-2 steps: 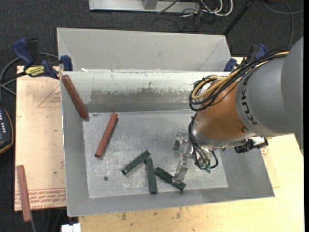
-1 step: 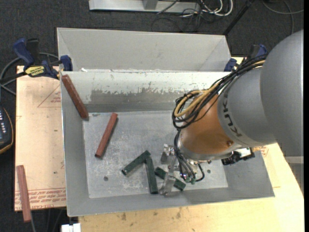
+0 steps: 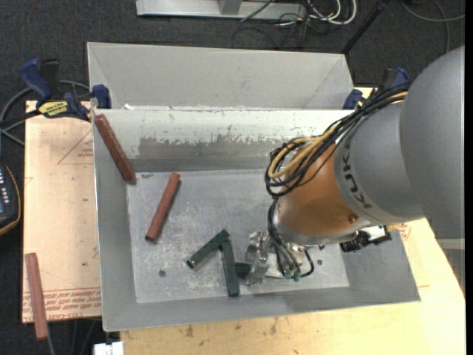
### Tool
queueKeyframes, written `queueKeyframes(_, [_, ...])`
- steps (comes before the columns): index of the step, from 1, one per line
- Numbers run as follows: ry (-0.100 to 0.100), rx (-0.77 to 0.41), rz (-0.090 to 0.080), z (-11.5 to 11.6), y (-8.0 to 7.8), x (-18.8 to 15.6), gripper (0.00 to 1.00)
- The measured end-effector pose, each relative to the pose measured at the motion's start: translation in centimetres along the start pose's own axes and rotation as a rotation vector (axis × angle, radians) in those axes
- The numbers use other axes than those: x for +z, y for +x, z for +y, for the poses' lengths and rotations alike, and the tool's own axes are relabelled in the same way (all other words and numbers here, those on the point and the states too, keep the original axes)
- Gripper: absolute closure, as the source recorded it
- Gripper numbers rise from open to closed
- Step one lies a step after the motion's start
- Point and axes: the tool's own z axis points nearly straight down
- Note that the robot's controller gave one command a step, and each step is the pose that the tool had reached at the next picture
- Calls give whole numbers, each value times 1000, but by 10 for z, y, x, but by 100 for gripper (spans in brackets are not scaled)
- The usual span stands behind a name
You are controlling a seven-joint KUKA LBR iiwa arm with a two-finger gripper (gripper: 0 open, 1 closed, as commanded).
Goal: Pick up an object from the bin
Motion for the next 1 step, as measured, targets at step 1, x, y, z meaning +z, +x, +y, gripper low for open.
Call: queueKeyframes(1, [-3,-14,-14,-5,-51,-138,100])
